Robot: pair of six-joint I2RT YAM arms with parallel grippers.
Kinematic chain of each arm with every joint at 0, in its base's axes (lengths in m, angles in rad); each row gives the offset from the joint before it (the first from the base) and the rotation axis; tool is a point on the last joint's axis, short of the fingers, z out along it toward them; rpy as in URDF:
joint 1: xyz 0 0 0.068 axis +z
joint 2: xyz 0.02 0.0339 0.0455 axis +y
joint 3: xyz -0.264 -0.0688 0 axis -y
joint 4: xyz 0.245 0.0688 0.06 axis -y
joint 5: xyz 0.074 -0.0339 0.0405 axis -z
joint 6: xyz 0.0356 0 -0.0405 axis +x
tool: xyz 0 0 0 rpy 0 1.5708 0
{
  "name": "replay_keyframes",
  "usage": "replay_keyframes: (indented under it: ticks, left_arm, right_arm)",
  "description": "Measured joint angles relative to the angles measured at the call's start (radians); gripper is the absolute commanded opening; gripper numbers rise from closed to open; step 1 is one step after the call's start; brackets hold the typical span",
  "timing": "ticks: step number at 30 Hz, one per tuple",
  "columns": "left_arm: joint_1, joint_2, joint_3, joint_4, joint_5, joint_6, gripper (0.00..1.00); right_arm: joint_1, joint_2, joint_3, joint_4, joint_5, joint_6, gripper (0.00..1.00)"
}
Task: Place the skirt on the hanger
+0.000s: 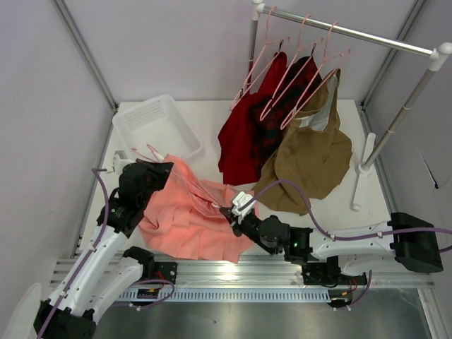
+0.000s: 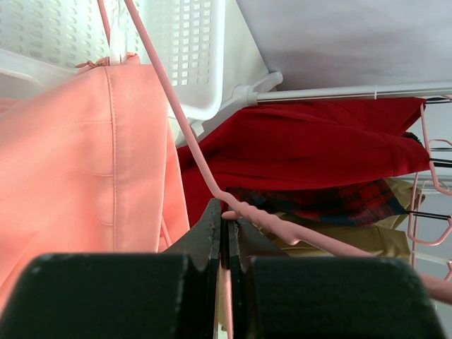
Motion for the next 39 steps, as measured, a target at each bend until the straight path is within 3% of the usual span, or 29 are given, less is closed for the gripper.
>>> replay_keyframes:
  ticks: [9, 23, 39]
  left_arm:
    - [0.002, -0.023, -0.002, 0.0, 0.012, 0.0, 0.0]
    - [0.012, -0.032, -0.006, 0.0, 0.023, 0.0, 0.0]
    - [0.017, -0.058, -0.025, 0.014, 0.024, 0.0, 0.0]
  right_arm:
    - [0.002, 0.066, 0.001, 0.012, 0.01, -0.006, 0.0]
    - [0.001, 0.004, 0.002, 0.025, 0.016, -0.01, 0.0]
    - [-0.019, 0.052, 0.003, 0.043, 0.016, -0.01, 0.0]
